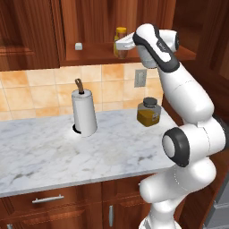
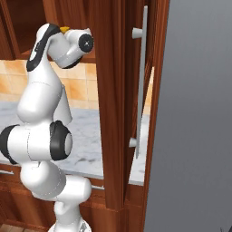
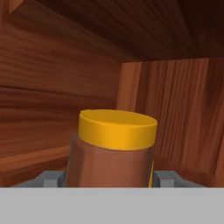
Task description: Pick the honey bottle and honey bottle from the counter and place them in the cabinets closest to them.
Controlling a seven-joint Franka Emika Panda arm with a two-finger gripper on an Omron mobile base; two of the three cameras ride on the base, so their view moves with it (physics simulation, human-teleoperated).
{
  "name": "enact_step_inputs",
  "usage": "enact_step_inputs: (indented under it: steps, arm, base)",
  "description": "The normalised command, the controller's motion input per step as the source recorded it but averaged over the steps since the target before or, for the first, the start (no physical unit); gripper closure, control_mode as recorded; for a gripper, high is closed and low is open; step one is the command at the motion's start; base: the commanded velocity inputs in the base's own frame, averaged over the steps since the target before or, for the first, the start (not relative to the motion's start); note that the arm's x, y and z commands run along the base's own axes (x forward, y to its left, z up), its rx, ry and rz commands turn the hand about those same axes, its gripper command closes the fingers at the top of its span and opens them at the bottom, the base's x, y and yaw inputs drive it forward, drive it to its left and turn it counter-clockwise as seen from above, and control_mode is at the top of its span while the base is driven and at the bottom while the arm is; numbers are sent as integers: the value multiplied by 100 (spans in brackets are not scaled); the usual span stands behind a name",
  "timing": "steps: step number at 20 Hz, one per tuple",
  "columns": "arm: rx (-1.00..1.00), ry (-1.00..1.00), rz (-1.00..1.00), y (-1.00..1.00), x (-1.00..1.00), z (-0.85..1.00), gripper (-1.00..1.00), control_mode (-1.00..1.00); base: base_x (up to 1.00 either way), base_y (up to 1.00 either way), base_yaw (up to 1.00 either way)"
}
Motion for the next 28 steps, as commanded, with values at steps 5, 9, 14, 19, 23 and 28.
enact_step_inputs:
  steps: [5,9,14,19,23,28]
  arm:
    - [0,0,0,0,12,-26,100,-100]
    - [-2,0,-1,0,28,-24,100,-100]
    - [0,0,0,1,10,-8,100,-100]
    - [0,0,0,0,0,0,100,-100]
    - [0,0,0,0,0,0,-100,-100]
    - [0,0,0,0,0,0,-100,-100]
  base:
    - [0,0,0]
    - [0,0,0]
    - [0,0,0]
    - [0,0,0]
    - [0,0,0]
    - [0,0,0]
